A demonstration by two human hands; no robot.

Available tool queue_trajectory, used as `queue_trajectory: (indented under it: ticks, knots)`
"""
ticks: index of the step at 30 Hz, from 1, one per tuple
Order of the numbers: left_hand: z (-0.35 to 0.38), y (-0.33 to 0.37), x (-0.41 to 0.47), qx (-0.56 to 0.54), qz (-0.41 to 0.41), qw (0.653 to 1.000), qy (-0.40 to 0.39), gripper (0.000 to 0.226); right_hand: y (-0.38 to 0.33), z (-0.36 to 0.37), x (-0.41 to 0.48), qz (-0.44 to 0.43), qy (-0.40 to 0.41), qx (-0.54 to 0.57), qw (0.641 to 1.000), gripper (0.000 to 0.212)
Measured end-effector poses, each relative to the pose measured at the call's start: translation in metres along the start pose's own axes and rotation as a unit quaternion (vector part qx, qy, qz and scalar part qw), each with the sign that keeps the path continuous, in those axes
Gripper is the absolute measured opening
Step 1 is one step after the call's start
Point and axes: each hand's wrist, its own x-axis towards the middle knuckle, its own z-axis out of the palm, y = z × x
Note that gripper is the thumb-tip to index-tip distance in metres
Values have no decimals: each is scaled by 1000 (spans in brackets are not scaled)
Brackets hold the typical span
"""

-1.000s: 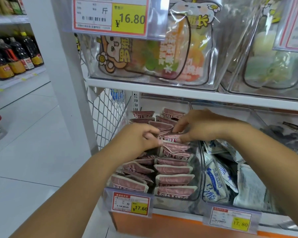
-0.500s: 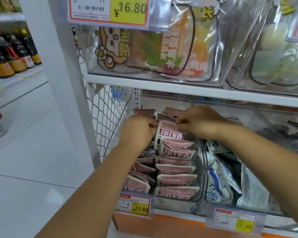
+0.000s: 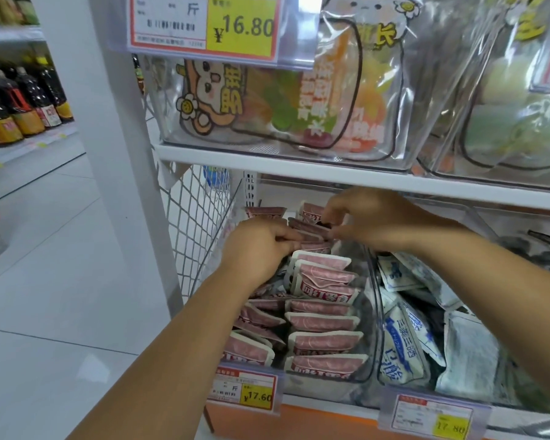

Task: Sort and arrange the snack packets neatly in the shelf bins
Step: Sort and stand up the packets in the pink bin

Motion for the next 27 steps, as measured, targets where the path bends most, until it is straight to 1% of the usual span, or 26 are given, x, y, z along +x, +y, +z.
queue_trajectory:
  ticks: [2,3,4,7,9,11,13,14,16,18,20,21,22,23,24,25,27]
  knots:
    - [-3,4,-2,6,-1,1000,-3,17,-7,12,12,-29,-27,-103,994,24]
    - [-6,6,-4,5,-7,1000,-10,20,-10,18,17,-36,-32,-132,990,24]
    - [-10,8,-6,2,-12,1000,-17,24,-12,22,22,-35,-27,-137,990,22]
    - [-24,14,-10,8,-15,1000,-15,25,-8,25,23,-31,21,-107,994,16]
    - [-23,17,-13,11,-30,999,-20,26,-7,23,16,-35,42,-100,993,16]
    - [-16,22,-16,11,-32,999,-36,26,-3,17,9,-24,34,-76,996,17]
    - [-10,24,-18,19,-24,999,-31,34,3,11,4,7,12,-25,1000,28]
    - [-10,24,-18,18,-27,999,-26,40,6,10,5,9,8,-30,999,31]
    - [-9,24,-19,11,-38,999,-28,49,8,16,11,-5,-3,-111,994,26]
    - [-5,25,-20,27,-30,998,-39,44,1,26,18,-22,-26,-181,983,22]
    - [1,26,-21,39,-28,998,-50,43,-5,24,20,-38,-57,-204,977,16]
    - [3,27,-21,35,-32,997,-59,46,-6,18,18,-41,-75,-182,980,14]
    - [4,26,-21,27,-38,996,-71,50,-5,11,14,-28,-92,-128,987,12]
    - [5,25,-21,15,-43,995,-85,54,-3,4,9,-8,-101,-49,994,11]
    - [6,24,-21,-1,-47,994,-98,58,0,-1,5,7,-92,28,995,10]
    - [6,23,-22,-16,-51,992,-110,63,4,-2,5,8,-62,67,996,7]
    - [5,23,-21,-37,-58,989,-128,71,14,-1,13,4,11,47,999,13]
